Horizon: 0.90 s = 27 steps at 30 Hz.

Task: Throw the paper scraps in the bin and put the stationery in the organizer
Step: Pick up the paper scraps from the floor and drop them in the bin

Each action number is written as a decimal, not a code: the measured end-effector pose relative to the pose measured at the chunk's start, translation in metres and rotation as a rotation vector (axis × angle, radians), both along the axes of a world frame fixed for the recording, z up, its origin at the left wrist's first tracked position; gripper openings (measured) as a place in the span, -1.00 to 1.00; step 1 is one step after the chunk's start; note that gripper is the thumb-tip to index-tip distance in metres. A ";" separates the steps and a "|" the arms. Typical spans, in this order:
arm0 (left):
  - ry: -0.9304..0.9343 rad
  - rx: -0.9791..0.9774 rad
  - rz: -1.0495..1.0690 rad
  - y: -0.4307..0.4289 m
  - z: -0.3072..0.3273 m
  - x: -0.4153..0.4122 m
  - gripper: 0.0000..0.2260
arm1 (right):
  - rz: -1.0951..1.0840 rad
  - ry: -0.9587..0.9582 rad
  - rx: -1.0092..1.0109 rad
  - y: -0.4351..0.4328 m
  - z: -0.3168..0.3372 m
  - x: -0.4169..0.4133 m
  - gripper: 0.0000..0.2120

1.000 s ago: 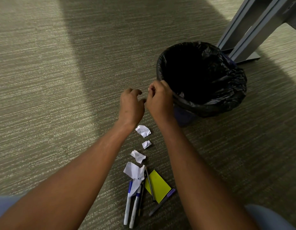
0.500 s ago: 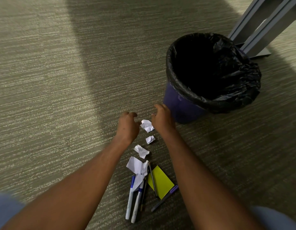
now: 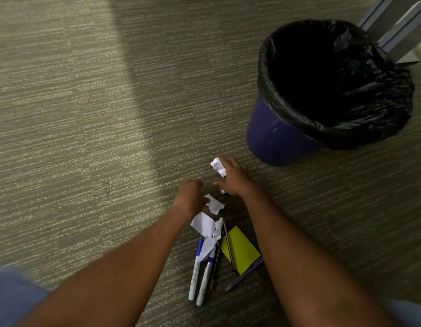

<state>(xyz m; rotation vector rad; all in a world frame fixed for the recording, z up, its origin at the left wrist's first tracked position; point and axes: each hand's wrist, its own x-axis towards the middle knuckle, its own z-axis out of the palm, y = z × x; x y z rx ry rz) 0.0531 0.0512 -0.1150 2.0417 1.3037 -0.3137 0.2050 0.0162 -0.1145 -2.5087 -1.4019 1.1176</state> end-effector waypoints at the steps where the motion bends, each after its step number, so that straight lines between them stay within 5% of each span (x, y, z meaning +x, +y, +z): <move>1: -0.008 -0.018 0.008 -0.002 -0.003 -0.001 -0.50 | 0.005 0.005 -0.004 -0.001 -0.003 -0.001 -0.22; 11: -0.097 -0.055 0.117 -0.022 -0.020 0.000 -0.35 | 0.010 0.004 -0.010 -0.011 -0.019 -0.006 -0.34; 17: -0.087 -0.046 0.151 -0.029 -0.022 0.005 -0.50 | -0.203 0.046 0.239 -0.010 -0.015 -0.017 -0.71; 27: -0.158 -0.135 0.237 -0.021 -0.021 0.004 -0.64 | -0.247 0.004 0.236 -0.004 -0.013 -0.024 -0.82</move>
